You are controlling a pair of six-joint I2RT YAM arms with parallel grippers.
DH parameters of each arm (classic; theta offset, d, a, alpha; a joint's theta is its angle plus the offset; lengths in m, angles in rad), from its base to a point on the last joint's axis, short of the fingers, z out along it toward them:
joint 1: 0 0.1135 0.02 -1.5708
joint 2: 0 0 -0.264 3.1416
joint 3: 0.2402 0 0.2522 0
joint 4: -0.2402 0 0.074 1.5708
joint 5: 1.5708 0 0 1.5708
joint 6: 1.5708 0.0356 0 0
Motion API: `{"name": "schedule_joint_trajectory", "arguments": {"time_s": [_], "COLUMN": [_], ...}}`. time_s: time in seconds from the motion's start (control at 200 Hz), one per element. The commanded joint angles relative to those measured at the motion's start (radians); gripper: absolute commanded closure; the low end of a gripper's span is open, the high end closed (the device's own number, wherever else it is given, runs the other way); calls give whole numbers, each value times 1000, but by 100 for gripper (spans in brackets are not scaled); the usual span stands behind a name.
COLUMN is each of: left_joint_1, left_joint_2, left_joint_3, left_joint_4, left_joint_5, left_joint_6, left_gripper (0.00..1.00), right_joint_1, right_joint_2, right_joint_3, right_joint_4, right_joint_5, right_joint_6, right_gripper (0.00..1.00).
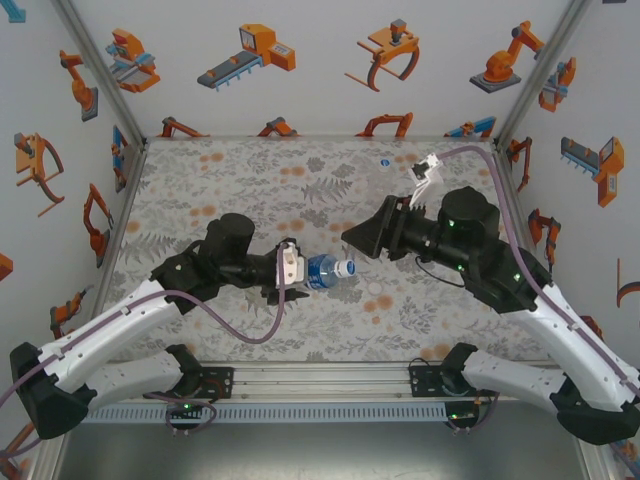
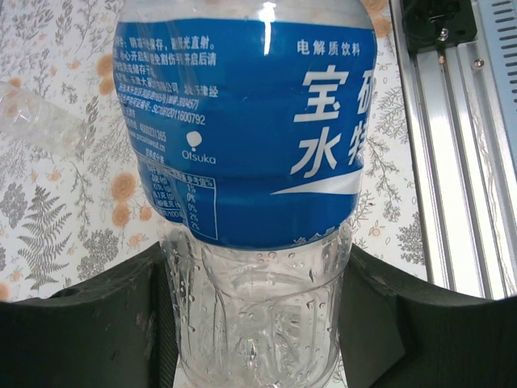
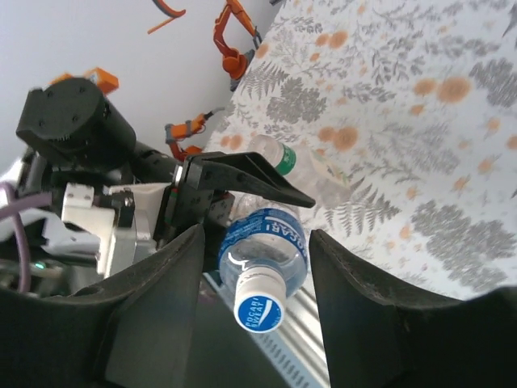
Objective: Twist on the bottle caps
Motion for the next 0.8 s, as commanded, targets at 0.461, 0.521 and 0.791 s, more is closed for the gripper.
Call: {"name": "schedule_joint_trajectory", "arguments": {"time_s": [0.461, 0.521, 0.791], "left_joint_1": [-7, -7, -12], "left_joint_2": [-25, -16, 1], "left_joint_3": [11, 16, 31], "left_joint_4": [32, 28, 17], "left_joint_5": [100, 101, 119], "left_joint_6": [20, 23, 7], "left_gripper": [100, 100, 100], "right_joint_1": [1, 1, 0], "right_joint_2": [-111, -114, -123], "right_joint_3": [-29, -44, -62], "right_joint_4": [22, 36, -17], "right_joint_5": [-442, -464, -501], "right_joint_6": [-838, -860, -948], "right_gripper": [47, 47, 43]}}
